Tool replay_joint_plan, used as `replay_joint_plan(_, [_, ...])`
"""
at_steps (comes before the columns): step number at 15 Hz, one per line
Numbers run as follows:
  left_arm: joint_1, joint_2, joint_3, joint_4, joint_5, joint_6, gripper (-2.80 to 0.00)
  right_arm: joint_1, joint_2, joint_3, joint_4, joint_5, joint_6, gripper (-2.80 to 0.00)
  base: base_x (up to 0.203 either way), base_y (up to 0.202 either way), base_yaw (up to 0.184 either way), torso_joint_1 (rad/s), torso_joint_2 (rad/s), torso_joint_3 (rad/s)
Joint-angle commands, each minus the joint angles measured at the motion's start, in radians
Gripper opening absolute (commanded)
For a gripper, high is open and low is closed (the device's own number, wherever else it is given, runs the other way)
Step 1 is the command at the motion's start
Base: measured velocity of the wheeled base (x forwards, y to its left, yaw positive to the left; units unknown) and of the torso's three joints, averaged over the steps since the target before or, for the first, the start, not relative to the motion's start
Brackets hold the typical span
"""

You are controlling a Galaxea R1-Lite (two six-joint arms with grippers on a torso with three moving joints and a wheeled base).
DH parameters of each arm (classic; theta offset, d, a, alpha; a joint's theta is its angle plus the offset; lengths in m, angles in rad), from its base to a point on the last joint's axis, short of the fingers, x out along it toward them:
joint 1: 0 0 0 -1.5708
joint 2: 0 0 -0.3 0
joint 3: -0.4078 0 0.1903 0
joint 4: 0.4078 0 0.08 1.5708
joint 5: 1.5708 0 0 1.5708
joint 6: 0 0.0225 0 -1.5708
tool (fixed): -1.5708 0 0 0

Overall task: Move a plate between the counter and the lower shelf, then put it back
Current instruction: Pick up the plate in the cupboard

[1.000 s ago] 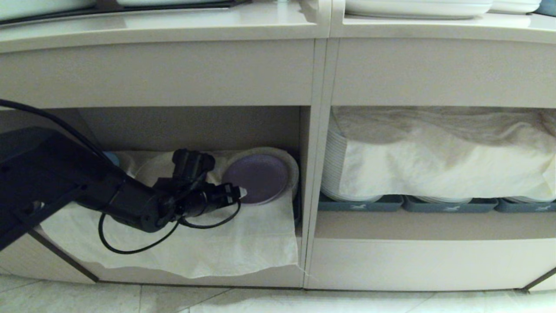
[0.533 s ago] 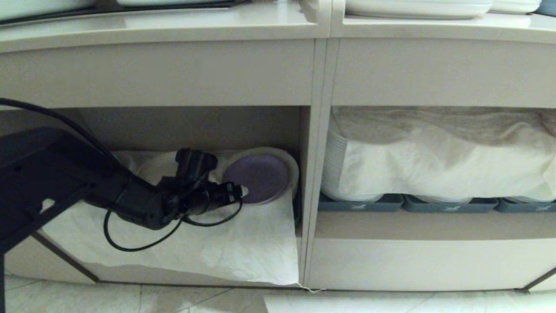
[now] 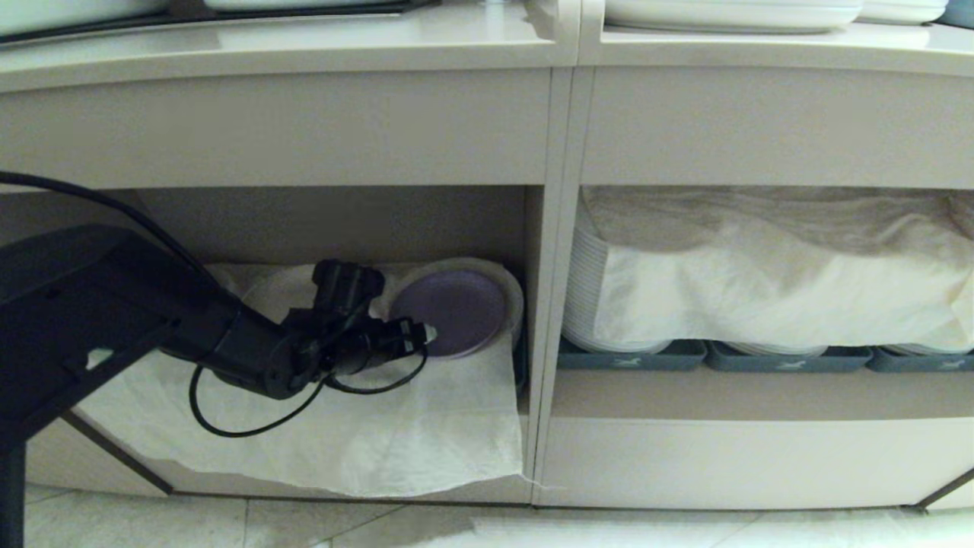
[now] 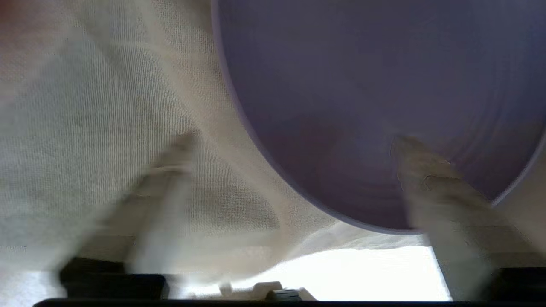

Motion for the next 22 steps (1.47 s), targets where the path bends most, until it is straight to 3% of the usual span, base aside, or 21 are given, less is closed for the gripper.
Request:
replay_joint_plan(1, [0.000, 0.004, 0.000, -0.005, 0.000, -0.003, -2.80, 0.001, 0.000, 0.000, 0.000, 0.000, 0.001, -2.80, 0.000, 0.000, 0.000, 0.000, 0.00, 0.000])
replay_joint_plan(15, [0.000, 0.001, -0.009, -0.006, 0.016, 0.000, -2.80, 0.001, 0.000, 0.000, 0.000, 0.000, 0.001, -2.80, 0.000, 0.000, 0.000, 0.000, 0.00, 0.000])
replay_joint_plan(22, [-0.001, -0.019, 0.005, -0.002, 0.081, 0.001, -2.80, 0.001, 0.000, 0.000, 0.000, 0.000, 0.001, -2.80, 0.000, 0.000, 0.000, 0.000, 0.00, 0.000])
